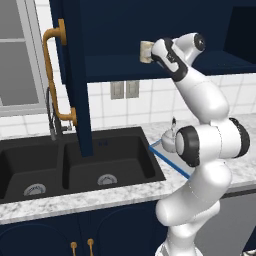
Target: Pick the kettle from the counter and place it on the tray. Then pick the mug from the cabinet and place it on the tray. Then close the cabinet doors.
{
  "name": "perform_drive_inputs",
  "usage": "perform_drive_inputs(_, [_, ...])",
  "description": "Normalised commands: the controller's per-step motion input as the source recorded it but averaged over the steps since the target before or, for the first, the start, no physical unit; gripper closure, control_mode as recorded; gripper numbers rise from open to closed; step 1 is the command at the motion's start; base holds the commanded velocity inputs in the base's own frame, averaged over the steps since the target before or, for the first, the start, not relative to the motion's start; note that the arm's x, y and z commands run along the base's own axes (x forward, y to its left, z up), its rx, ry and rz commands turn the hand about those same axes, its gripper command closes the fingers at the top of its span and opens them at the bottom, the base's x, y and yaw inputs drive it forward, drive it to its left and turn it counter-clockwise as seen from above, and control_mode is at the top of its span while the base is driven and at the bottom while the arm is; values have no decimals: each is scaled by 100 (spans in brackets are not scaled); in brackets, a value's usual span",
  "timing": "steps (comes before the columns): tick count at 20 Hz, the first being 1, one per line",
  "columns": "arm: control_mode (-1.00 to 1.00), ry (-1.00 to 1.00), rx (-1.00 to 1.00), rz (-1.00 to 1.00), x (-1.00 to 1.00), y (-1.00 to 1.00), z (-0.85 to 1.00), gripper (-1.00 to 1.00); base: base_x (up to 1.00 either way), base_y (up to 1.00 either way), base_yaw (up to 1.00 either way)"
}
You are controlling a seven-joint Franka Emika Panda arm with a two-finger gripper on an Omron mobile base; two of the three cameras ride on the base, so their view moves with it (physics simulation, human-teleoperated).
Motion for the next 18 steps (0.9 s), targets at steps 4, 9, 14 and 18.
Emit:
perform_drive_inputs(4, [-100,-6,0,5,-40,0,10,100,0,0,0])
perform_drive_inputs(9, [-100,-13,-2,2,-72,0,7,100,0,0,0])
perform_drive_inputs(14, [-100,-19,-2,0,-92,0,0,100,0,0,0])
perform_drive_inputs(18, [-100,-5,0,0,-90,0,2,100,0,0,0])
